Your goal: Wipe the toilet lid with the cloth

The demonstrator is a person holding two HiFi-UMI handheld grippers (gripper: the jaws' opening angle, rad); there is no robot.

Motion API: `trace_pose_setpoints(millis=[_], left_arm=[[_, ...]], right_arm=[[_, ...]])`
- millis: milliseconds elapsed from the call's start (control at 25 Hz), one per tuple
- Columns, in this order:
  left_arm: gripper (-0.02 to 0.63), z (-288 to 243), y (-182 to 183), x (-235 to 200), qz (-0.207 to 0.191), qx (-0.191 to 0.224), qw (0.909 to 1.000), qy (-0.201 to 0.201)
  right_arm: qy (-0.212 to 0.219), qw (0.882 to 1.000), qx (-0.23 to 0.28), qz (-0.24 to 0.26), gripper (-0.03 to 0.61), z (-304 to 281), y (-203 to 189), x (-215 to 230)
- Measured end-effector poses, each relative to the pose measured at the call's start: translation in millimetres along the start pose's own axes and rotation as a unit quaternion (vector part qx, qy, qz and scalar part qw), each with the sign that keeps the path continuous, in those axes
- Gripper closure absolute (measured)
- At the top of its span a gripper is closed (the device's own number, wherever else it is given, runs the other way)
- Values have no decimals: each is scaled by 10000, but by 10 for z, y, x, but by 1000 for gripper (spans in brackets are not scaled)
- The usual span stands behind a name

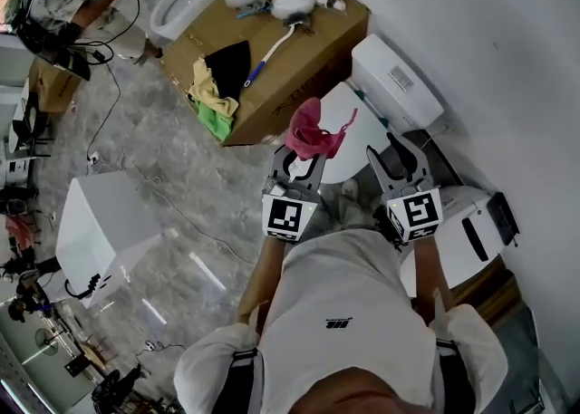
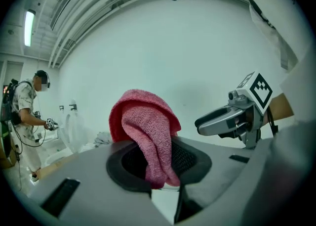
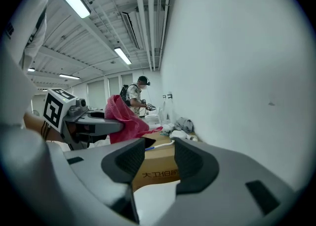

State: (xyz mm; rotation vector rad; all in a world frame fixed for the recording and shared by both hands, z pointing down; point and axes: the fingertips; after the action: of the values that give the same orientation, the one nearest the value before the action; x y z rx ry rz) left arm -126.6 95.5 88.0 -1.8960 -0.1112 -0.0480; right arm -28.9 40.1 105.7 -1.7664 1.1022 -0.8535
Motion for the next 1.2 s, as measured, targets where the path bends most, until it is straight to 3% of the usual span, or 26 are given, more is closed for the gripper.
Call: trace_pose_setpoints(millis=[240,440,720,960,1200], left_arm=[[505,-422,-267,111,-59,-195,9976,-666],[505,-759,-501,220,-172,-292,9891,-1432],[505,-1125,-926,459,-385,-520,9619,-2655],[505,-1400,-1335,624,-510,-691,9410,-3273],[505,-1629,-1781,810,-658,-873,9231,-3687]], right_arm=[[-534,9977,-192,-377,380,-81,-350,292],[-1035,9917,-358,-677,380,-197,-633,429],[-1966,9692,-846,-1215,380,-186,-1219,539],[-2509,9480,-1041,-1658,380,-184,-1697,624],[-2614,9390,-1240,-1859,380,-305,-2127,635]])
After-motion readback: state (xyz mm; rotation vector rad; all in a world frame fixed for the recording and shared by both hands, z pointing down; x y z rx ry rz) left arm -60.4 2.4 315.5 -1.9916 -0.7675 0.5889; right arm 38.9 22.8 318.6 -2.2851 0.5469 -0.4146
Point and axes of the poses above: the fingertips, and each gripper's own axes: z backward along the fingers, x to its right, y out of its top, and after that the axes turned 3 degrees about -x, right-handed
